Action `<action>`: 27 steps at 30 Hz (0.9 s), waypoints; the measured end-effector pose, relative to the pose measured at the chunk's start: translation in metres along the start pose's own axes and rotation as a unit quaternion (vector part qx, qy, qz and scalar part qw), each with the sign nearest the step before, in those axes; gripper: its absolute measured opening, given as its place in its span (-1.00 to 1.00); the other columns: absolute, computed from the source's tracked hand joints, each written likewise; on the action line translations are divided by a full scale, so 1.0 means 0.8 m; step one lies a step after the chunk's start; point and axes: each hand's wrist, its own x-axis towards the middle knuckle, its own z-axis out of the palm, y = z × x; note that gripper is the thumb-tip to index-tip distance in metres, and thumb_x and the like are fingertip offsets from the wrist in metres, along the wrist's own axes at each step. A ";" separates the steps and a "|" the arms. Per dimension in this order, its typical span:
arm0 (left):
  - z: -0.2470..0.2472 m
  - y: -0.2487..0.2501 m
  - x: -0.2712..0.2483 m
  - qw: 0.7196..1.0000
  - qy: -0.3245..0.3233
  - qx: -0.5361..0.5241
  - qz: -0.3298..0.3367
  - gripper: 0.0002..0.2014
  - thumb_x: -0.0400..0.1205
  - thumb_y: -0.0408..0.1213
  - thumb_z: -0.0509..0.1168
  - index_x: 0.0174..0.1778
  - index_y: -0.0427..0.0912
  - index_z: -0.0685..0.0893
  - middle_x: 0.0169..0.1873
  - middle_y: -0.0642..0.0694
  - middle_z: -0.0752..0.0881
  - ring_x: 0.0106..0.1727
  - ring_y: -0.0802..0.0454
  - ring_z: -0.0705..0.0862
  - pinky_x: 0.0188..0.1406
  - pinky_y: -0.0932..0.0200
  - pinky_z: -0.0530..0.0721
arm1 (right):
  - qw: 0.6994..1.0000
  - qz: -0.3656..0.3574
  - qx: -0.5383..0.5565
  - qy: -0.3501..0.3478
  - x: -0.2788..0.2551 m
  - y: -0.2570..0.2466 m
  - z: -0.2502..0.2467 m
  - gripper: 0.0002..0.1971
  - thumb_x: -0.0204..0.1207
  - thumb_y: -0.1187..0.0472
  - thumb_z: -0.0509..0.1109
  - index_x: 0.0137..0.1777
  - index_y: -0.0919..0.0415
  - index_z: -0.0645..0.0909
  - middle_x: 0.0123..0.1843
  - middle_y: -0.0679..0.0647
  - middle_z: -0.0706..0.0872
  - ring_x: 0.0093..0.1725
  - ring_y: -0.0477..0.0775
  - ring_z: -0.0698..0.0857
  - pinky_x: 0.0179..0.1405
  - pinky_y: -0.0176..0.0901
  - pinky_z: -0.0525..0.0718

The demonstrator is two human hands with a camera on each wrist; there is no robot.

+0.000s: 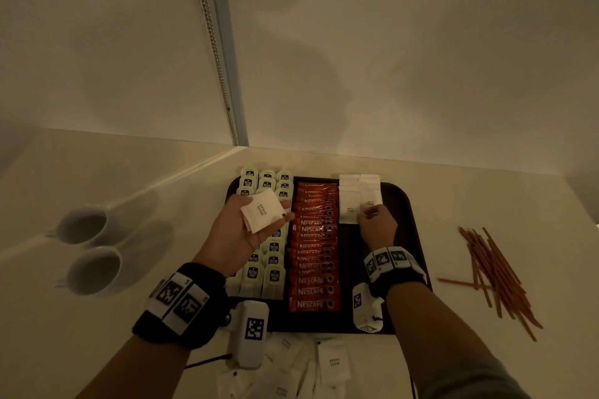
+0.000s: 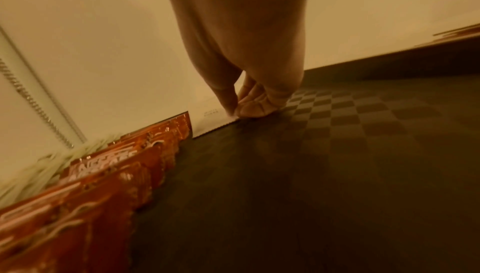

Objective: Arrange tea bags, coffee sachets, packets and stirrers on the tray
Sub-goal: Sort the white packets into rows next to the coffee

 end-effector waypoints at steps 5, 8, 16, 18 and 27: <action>0.003 -0.005 -0.001 0.998 -0.022 0.056 0.013 -0.75 0.76 -0.38 -0.02 0.21 -0.34 0.53 -0.05 -0.37 0.79 -0.08 -0.26 0.80 -0.27 0.13 0.79 | 0.998 -0.048 0.036 -0.017 -0.022 -0.037 -0.009 -0.87 0.56 0.18 0.38 -0.01 0.23 0.55 0.02 0.13 0.69 -0.02 0.06 0.65 -0.15 -0.25 0.60; 0.007 -0.008 0.001 0.988 -0.010 0.147 0.037 -0.80 0.75 -0.36 0.10 0.22 -0.30 0.56 0.04 -0.31 0.76 -0.06 -0.19 0.81 -0.31 0.24 0.75 | 0.963 -0.154 0.138 -0.171 -0.066 -0.091 -0.023 -0.78 0.58 0.03 0.33 0.03 0.18 0.62 -0.08 -0.01 0.71 -0.07 -0.02 0.68 -0.19 -0.31 0.58; 0.016 -0.010 0.005 0.941 0.050 0.291 0.167 -0.91 0.58 -0.32 0.38 -0.02 -0.18 0.72 -0.23 -0.10 0.82 -0.27 0.05 0.77 -0.42 0.30 0.64 | 0.918 -0.237 0.174 -0.267 -0.116 -0.139 -0.039 -0.90 0.59 0.18 0.34 -0.06 0.12 0.68 -0.27 -0.05 0.67 -0.29 -0.09 0.63 -0.25 -0.23 0.61; 0.012 -0.009 0.004 0.932 0.050 0.301 0.194 -0.82 0.52 -0.37 0.45 0.03 -0.17 0.73 -0.16 -0.12 0.82 -0.21 0.05 0.77 -0.37 0.28 0.63 | 0.907 -0.173 0.242 -0.298 -0.121 -0.133 -0.039 -0.91 0.61 0.24 0.31 -0.05 0.21 0.64 -0.29 0.02 0.67 -0.32 -0.08 0.62 -0.25 -0.24 0.63; 0.020 -0.009 0.002 0.907 0.072 0.319 0.266 -0.86 0.50 -0.41 0.46 -0.14 -0.06 0.74 -0.35 0.09 0.82 -0.30 0.22 0.76 -0.40 0.36 0.63 | 0.896 -0.138 0.270 -0.324 -0.138 -0.115 -0.036 -0.89 0.55 0.27 0.38 0.05 0.21 0.64 -0.12 0.14 0.74 -0.15 0.06 0.73 -0.10 -0.15 0.74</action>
